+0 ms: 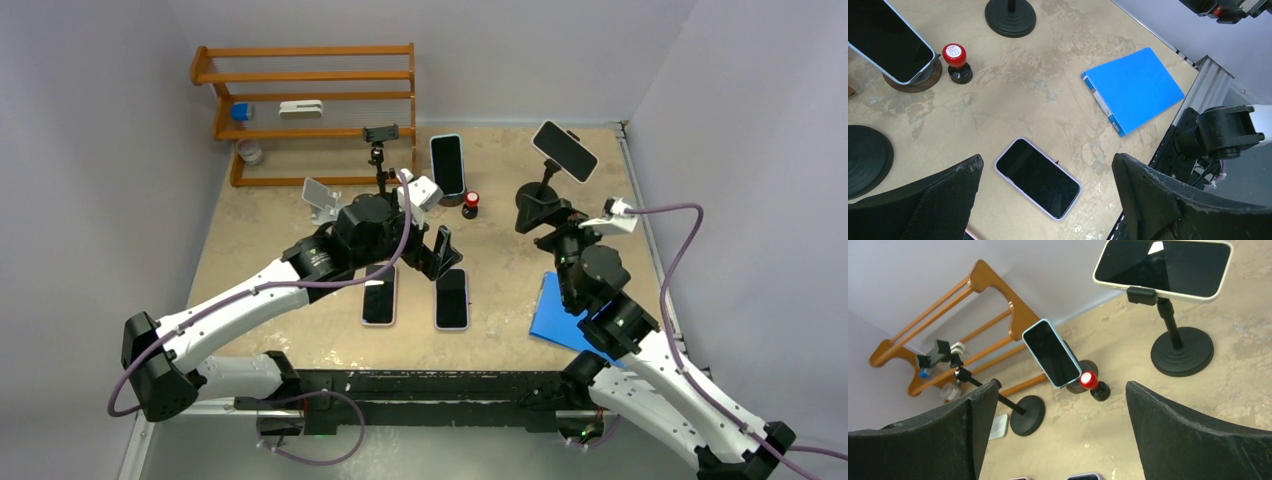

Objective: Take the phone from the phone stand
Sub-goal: Pick up the phone stand with the phone at the center of the board.

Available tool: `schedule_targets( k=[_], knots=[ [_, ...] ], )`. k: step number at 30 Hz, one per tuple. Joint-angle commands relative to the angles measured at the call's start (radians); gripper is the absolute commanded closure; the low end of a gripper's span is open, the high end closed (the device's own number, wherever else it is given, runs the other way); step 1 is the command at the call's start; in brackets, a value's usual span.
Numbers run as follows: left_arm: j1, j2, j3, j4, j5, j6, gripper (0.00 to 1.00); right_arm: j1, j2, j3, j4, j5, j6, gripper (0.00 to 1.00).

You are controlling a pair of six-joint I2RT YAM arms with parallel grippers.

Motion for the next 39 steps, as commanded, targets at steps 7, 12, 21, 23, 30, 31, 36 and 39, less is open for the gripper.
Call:
schedule_targets(
  k=[7,12,21,23,30,31,36,39],
  knots=[
    [-0.038,-0.06,-0.049,0.048,-0.07,0.022,0.0,-0.048,0.204,0.18,0.064,-0.108,-0.017,0.01],
    [-0.103,-0.066,-0.048,0.029,-0.162,0.037,0.01,-0.206,0.223,0.186,0.13,-0.287,0.108,0.01],
    [-0.174,-0.094,-0.051,0.02,-0.298,0.068,0.01,-0.645,0.144,-0.088,0.391,-0.704,0.519,0.02],
    [-0.186,-0.097,-0.049,0.017,-0.331,0.069,0.01,-0.673,0.092,-0.182,0.465,-0.645,0.591,0.01],
    [-0.204,-0.108,-0.049,0.01,-0.389,0.074,0.0,-0.757,0.092,-0.309,0.577,-0.689,0.642,0.02],
    [-0.205,-0.108,-0.049,0.008,-0.394,0.074,0.0,-0.774,0.107,-0.313,0.599,-0.711,0.636,0.02],
    [-0.208,-0.102,-0.048,0.002,-0.414,0.075,0.0,-0.855,0.192,-0.389,0.86,-0.824,0.718,0.04],
    [-0.208,-0.1,-0.046,0.0,-0.418,0.075,0.0,-0.87,0.282,-0.401,0.979,-0.846,0.765,0.05]
  ],
)
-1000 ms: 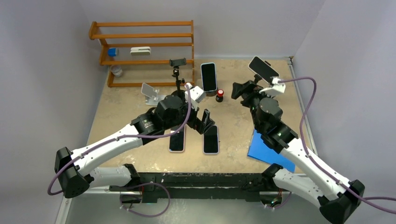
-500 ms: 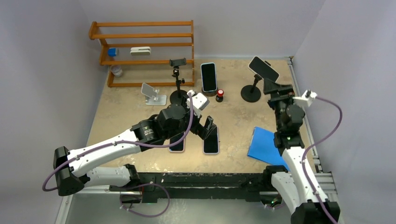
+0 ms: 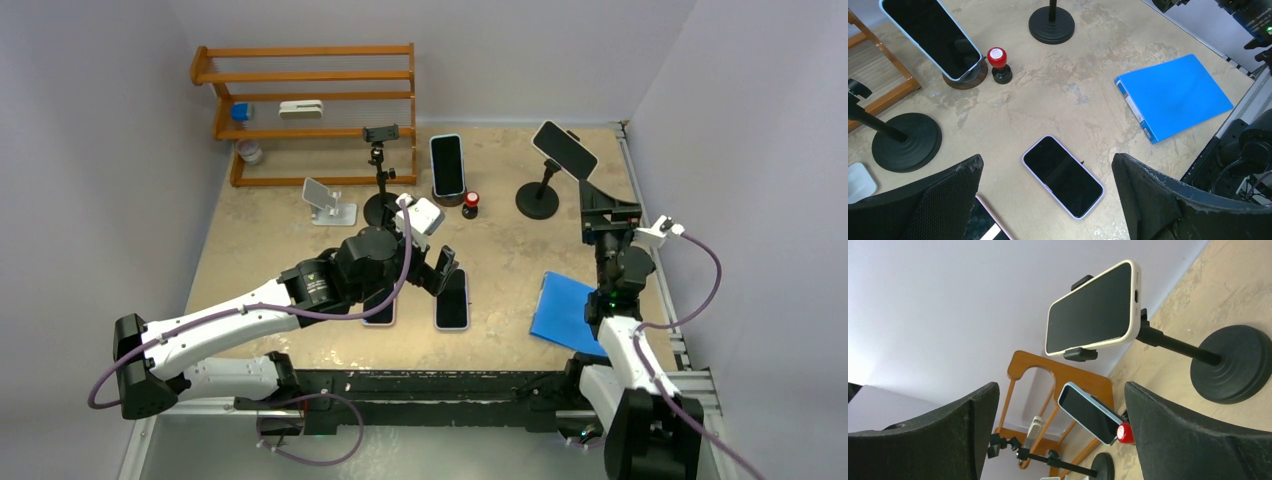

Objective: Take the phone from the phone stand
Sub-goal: Pick up the phone stand with the phone at the center of the board.

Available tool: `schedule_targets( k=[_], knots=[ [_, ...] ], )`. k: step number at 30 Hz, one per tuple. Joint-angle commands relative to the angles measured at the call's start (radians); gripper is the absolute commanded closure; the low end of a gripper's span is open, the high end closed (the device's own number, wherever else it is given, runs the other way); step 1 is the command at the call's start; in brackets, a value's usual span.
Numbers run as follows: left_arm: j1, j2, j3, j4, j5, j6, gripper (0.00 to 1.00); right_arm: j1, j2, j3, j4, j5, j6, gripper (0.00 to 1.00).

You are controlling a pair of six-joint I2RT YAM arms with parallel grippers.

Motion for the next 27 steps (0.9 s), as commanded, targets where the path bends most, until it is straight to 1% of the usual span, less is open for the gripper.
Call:
schedule_targets(
  k=[1,3,12,15,22,27],
  knots=[
    [-0.008,-0.019,0.005,0.01,-0.031,0.024,0.0,-0.026,0.106,-0.02,0.305,-0.086,0.102,0.05],
    [-0.009,-0.02,0.009,0.005,-0.035,0.026,0.0,-0.029,0.155,-0.017,0.364,-0.087,0.114,0.06],
    [-0.009,-0.03,0.009,0.006,-0.054,0.036,0.0,-0.032,0.301,0.063,0.354,-0.038,0.092,0.05],
    [-0.011,-0.028,0.009,0.005,-0.056,0.035,0.0,-0.035,0.36,0.081,0.386,-0.041,0.097,0.05],
    [-0.013,-0.025,0.009,0.003,-0.064,0.037,0.0,-0.037,0.512,0.135,0.491,-0.064,0.119,0.1],
    [-0.014,-0.019,0.007,0.004,-0.068,0.04,0.0,-0.041,0.607,0.154,0.647,-0.109,0.166,0.14]
  ],
)
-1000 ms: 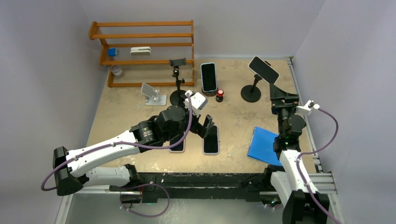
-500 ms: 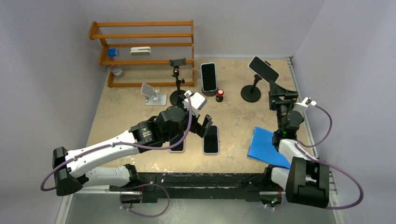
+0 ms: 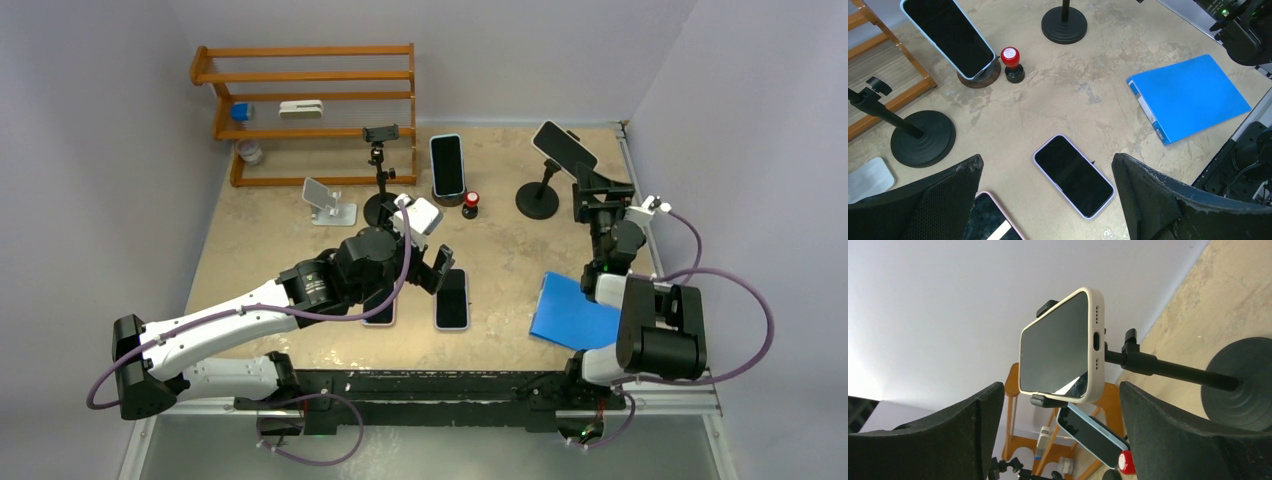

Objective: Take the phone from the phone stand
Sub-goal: Pick up the phone stand with the phone at the center of the board.

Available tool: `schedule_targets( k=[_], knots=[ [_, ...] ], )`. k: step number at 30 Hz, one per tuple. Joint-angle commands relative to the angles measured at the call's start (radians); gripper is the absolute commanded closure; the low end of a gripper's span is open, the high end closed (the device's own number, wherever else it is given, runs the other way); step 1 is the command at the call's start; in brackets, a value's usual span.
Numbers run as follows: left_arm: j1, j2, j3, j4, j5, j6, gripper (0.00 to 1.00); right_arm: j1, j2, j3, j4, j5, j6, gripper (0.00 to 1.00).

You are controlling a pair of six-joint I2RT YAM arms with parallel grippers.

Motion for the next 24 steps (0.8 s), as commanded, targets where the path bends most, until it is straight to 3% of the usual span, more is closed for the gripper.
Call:
schedule_targets(
  k=[1,7,17,24],
  knots=[
    [-0.009,-0.009,0.007,0.019,-0.018,0.022,0.0,-0.008,0.057,0.053,0.217,-0.052,0.051,0.15],
    [-0.009,0.006,0.008,0.015,-0.021,0.025,0.0,-0.01,0.125,0.082,0.255,-0.069,0.064,0.18],
    [-0.009,0.032,0.008,0.015,-0.031,0.03,0.0,-0.014,0.242,0.114,0.39,-0.113,0.125,0.32],
    [-0.009,0.045,0.005,0.016,-0.034,0.028,0.0,-0.013,0.285,0.125,0.452,-0.144,0.137,0.29]
  ],
)
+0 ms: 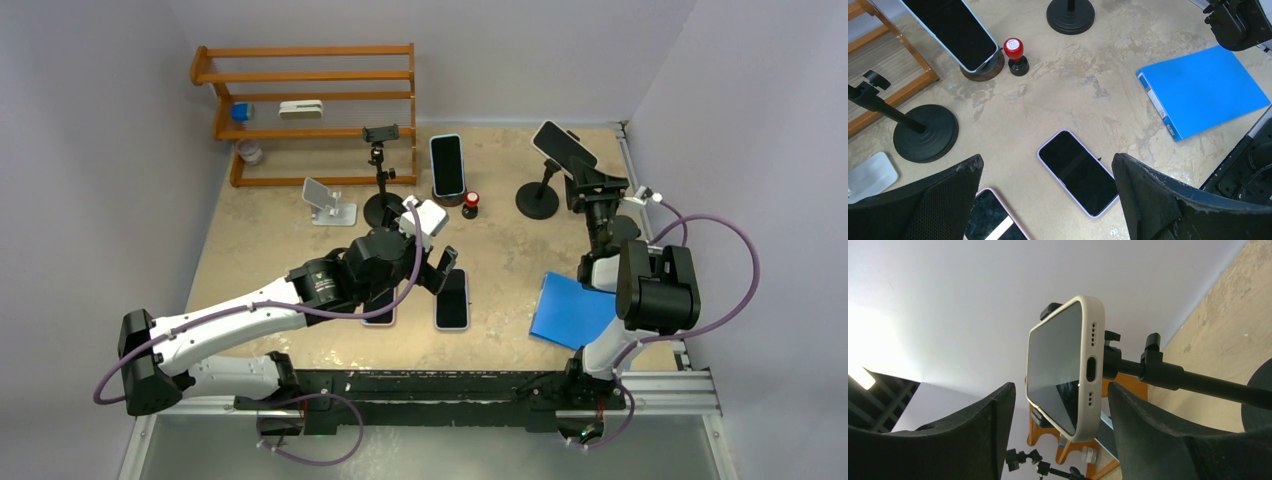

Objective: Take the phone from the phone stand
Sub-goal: Pick up the phone stand with the phone at the center of the board.

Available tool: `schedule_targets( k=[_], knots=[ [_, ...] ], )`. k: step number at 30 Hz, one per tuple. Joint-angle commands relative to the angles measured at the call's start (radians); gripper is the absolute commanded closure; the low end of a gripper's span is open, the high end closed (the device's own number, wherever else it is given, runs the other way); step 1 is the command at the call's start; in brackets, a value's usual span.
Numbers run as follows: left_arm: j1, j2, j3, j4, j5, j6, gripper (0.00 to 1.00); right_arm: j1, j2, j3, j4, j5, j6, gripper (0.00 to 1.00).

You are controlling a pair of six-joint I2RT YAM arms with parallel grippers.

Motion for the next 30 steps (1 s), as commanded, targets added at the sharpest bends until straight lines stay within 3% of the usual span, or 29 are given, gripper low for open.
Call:
schedule_targets(
  k=[1,6,16,30],
  knots=[
    [-0.009,0.009,0.005,0.018,-0.015,0.018,0.0,-0.006,0.006,0.032,0.161,-0.047,0.015,0.28],
    [-0.009,0.038,0.012,0.01,-0.008,0.009,0.0,-0.003,0.007,0.014,0.173,-0.086,0.01,0.19],
    [-0.009,0.043,0.009,0.006,-0.017,-0.004,0.0,0.029,0.047,0.048,0.163,-0.148,0.029,0.17],
    [-0.009,0.044,0.01,0.004,-0.012,-0.003,0.0,0.082,0.057,0.08,0.174,-0.072,0.057,0.28]
  ],
)
